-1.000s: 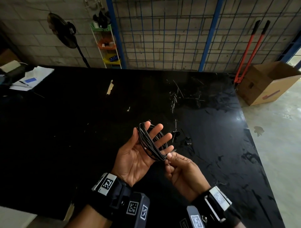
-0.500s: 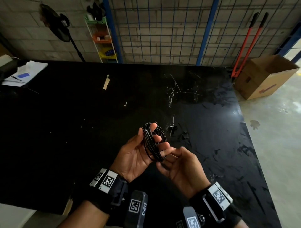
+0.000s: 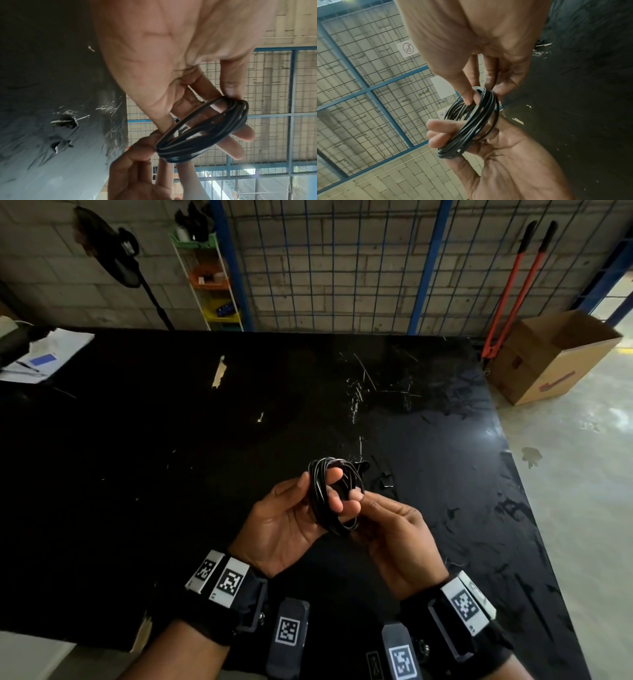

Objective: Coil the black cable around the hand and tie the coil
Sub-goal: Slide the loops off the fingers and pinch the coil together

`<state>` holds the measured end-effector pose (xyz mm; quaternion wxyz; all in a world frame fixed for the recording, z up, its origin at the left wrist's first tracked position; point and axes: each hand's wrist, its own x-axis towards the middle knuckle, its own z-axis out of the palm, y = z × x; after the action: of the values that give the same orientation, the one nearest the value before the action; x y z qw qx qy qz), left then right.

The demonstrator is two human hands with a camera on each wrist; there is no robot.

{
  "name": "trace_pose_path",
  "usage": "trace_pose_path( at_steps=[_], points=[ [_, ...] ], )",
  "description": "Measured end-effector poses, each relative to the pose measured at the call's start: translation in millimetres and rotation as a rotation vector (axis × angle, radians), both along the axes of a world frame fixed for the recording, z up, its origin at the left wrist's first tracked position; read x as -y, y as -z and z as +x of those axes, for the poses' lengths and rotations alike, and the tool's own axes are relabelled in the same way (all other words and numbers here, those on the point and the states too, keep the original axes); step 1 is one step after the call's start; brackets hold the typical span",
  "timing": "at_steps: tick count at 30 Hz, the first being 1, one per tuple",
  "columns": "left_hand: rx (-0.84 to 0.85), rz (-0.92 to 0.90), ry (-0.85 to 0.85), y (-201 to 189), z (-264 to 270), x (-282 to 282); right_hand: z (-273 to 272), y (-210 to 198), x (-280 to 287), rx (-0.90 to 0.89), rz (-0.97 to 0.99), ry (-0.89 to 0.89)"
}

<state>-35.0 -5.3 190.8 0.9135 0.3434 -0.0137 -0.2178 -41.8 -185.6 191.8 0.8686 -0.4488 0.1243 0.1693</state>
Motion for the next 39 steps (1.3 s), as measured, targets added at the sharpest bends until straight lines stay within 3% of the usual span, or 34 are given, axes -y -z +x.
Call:
trace_pose_path(
  at_steps=[5,9,13,18,20,26,31,34,39],
  points=[
    [0.008,0.087,-0.017,-9.4,5.8,-10.0,9.6,-2.7,11.0,0.132,-0.007,0.112],
    [-0.035,0.100,0.019,-6.1,4.2,-11.6,13.2,-7.3,24.7,0.569,-0.487,0.120],
    [0.025,0.368,0.027,-7.3,7.1,-2.4,13.2,-4.6,33.2,0.904,-0.911,0.045],
    [0.271,0.752,-0.111,-10.2,8.2,16.0,18.1,-5.6,40.6,1.057,-1.092,-0.054],
    [0.298,0.796,-0.171,-9.1,8.5,20.6,19.8,-5.1,41.3,1.086,-1.126,-0.077],
    [0.247,0.722,-0.271,-8.1,8.2,28.2,18.8,-1.0,35.4,1.016,-1.052,0.031],
    [0.120,0.566,-0.286,-11.0,8.2,26.1,15.0,10.7,34.8,0.734,-0.597,0.050],
    [0.089,0.563,-0.241,-6.8,6.9,22.3,10.3,17.5,34.7,0.628,-0.440,0.105],
    [0.053,0.639,-0.090,5.5,-0.7,13.3,-1.0,38.4,28.4,0.539,-0.425,0.129]
  ],
)
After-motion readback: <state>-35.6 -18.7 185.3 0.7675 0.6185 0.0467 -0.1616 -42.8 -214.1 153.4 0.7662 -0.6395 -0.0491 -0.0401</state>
